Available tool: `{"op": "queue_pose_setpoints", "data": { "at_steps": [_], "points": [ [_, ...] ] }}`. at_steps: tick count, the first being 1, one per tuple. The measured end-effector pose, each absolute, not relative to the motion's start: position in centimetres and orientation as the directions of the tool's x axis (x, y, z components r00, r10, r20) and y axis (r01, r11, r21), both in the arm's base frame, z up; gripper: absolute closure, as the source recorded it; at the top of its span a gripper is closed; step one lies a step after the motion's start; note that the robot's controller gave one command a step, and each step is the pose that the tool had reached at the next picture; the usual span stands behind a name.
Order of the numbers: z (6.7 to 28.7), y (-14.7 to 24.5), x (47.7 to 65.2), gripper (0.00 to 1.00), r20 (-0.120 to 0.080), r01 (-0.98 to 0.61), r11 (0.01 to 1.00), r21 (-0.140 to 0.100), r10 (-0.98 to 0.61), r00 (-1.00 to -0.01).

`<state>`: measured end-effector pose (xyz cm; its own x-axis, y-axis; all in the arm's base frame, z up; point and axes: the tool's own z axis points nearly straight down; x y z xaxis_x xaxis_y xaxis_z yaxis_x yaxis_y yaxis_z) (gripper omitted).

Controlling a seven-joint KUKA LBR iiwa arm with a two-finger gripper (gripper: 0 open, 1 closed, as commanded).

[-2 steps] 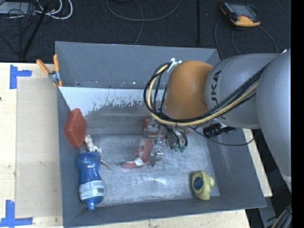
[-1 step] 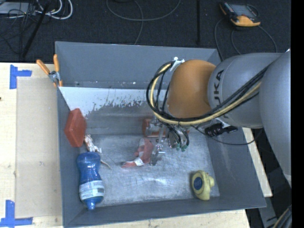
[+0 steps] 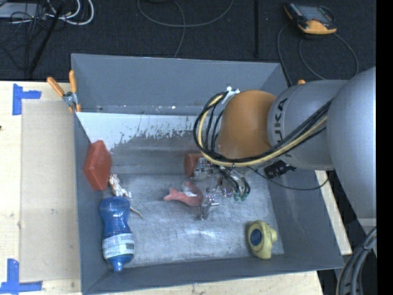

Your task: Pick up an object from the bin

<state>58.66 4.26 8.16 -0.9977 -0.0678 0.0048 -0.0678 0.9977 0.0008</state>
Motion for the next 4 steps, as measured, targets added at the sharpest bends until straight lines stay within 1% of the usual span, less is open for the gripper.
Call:
{"op": "queue_pose_setpoints", "data": {
  "at_steps": [1,2,3,4],
  "points": [
    [7.4,3.8,59.6,1.00,-0.007,-0.074,0.997,0.002,-0.074,-0.997],
    [7.4,3.8,59.6,1.00,-0.007,-0.074,0.997,0.001,-0.074,-0.997],
    [7.8,3.8,59.4,1.00,-0.002,-0.074,0.997,0.001,-0.074,-0.997],
    [9.4,3.8,59.3,1.00,0.003,-0.075,0.997,0.001,-0.075,-0.997]
  ]
}}
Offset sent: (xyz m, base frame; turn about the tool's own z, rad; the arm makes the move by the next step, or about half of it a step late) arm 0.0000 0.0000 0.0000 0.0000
